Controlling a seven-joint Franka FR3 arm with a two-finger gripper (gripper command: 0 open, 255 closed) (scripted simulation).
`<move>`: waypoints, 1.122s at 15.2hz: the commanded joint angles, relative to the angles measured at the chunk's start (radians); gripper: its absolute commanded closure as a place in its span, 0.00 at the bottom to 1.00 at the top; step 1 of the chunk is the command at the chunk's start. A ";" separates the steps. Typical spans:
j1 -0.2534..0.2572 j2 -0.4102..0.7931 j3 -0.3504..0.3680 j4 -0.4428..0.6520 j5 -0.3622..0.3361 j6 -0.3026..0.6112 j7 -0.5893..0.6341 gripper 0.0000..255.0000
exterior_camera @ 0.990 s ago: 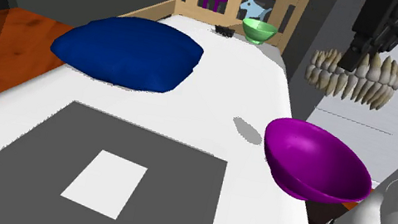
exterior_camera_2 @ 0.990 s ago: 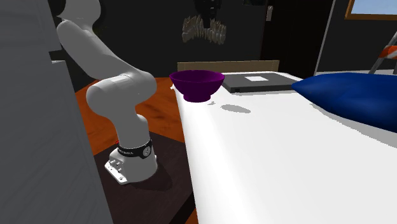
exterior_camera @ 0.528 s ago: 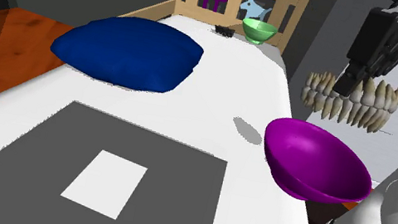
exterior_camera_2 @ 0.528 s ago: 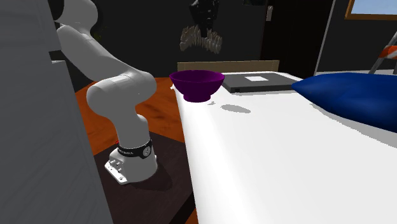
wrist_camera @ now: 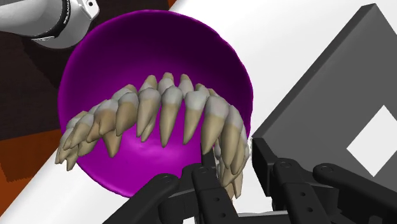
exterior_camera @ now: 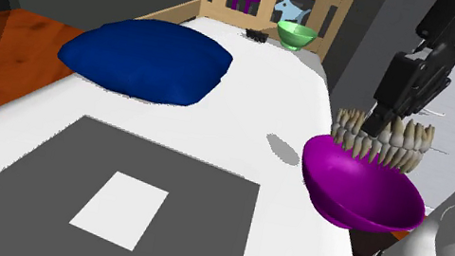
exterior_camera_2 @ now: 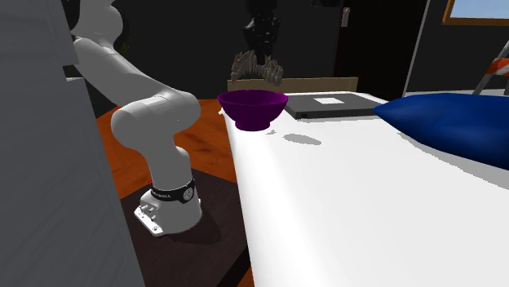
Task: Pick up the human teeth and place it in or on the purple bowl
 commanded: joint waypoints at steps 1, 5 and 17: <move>0.001 -0.011 0.006 -0.031 0.005 0.020 -0.005 1.00; 0.005 -0.034 0.016 -0.092 0.014 0.057 -0.016 1.00; 0.005 -0.034 0.016 -0.092 0.014 0.057 -0.017 0.00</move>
